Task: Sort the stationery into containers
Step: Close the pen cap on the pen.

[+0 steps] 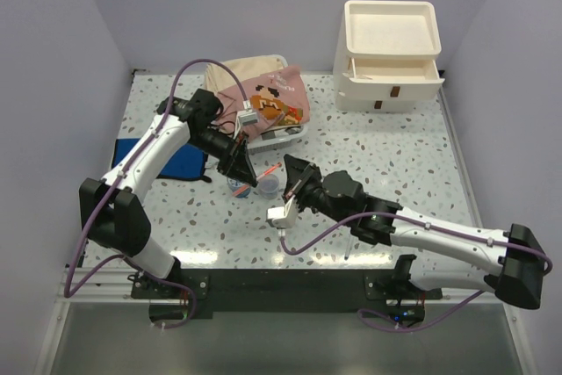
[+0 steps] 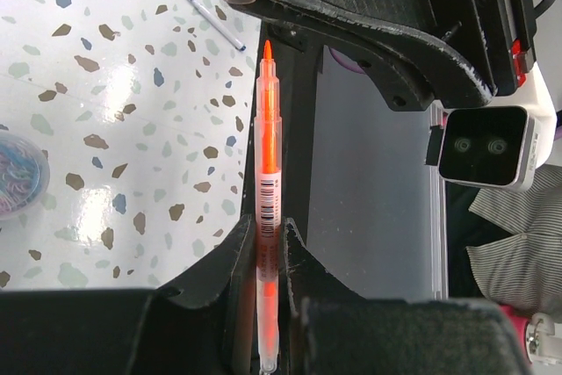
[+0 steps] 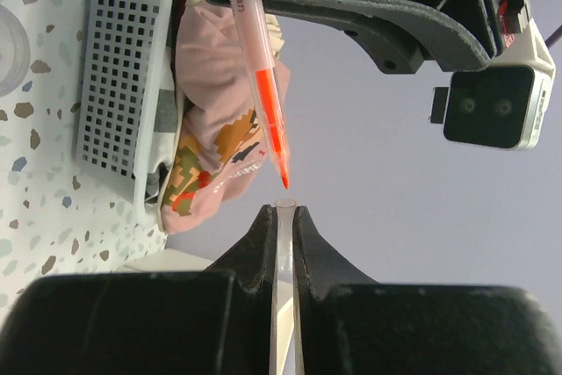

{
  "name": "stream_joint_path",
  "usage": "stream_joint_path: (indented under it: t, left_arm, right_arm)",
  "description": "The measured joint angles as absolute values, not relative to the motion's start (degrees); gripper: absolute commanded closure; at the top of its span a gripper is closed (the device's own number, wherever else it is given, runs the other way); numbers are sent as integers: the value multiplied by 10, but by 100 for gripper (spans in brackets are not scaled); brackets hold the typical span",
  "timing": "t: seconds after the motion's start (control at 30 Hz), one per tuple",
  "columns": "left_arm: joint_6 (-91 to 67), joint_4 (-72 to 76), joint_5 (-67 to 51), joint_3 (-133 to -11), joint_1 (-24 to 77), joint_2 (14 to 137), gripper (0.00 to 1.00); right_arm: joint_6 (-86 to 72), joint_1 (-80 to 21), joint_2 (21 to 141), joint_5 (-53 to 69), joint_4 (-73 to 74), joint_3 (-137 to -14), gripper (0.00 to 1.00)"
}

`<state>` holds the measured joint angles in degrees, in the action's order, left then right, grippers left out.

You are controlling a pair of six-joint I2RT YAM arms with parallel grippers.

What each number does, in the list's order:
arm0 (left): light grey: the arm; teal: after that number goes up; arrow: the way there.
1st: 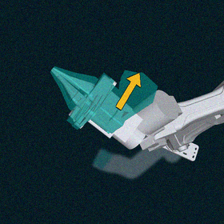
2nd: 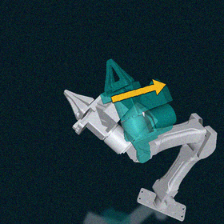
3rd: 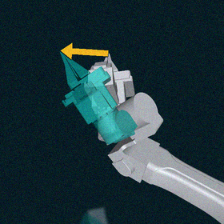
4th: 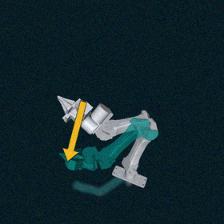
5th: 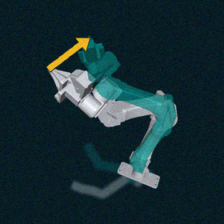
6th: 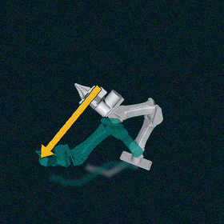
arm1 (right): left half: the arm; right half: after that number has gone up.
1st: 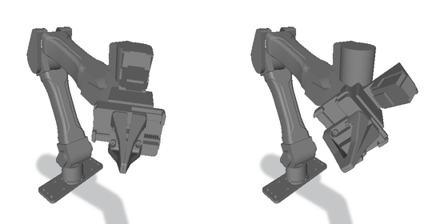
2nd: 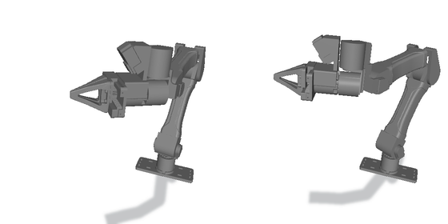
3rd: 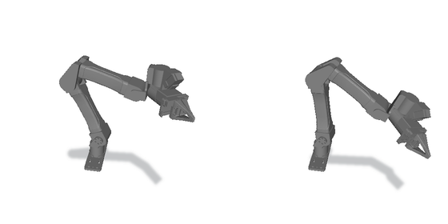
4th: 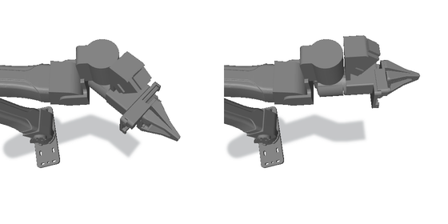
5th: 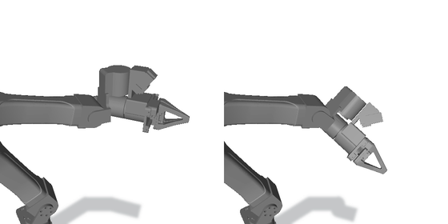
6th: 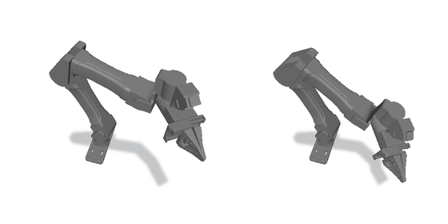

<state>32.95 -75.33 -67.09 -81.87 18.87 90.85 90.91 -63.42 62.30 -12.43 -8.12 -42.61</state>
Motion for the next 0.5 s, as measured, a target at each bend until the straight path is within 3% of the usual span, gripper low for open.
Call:
stream_joint_path:
  t: [0.5]
  left_arm:
    - [329, -753, -671, -827, 189, 913, 100]
  right_arm:
    - [909, -634, 613, -105, -68, -427, 100]
